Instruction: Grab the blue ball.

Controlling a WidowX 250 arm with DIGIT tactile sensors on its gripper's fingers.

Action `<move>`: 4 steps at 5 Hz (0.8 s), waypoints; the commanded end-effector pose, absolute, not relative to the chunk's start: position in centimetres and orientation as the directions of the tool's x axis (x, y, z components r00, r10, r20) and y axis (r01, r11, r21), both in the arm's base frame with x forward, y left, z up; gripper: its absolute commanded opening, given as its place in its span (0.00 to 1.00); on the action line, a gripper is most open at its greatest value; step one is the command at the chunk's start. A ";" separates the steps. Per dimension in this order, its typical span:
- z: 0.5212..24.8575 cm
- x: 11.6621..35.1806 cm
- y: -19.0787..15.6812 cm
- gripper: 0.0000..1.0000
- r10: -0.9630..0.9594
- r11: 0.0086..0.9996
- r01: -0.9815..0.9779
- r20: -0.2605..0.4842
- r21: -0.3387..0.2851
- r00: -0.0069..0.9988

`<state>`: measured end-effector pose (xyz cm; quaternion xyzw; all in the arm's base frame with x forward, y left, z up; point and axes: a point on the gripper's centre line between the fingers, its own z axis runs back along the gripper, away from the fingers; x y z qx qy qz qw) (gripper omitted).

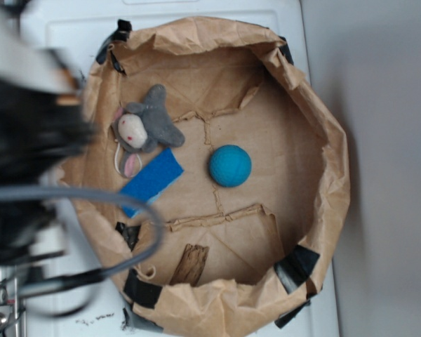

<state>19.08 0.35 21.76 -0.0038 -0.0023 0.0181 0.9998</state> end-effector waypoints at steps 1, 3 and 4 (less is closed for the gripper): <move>20.6 25.9 0.4 1.00 -0.065 0.998 0.062 0.162 0.024 0.985; 19.2 25.7 -0.8 1.00 -0.123 0.992 0.117 0.198 0.040 0.972; 19.2 25.7 -0.8 1.00 -0.123 0.992 0.117 0.198 0.040 0.972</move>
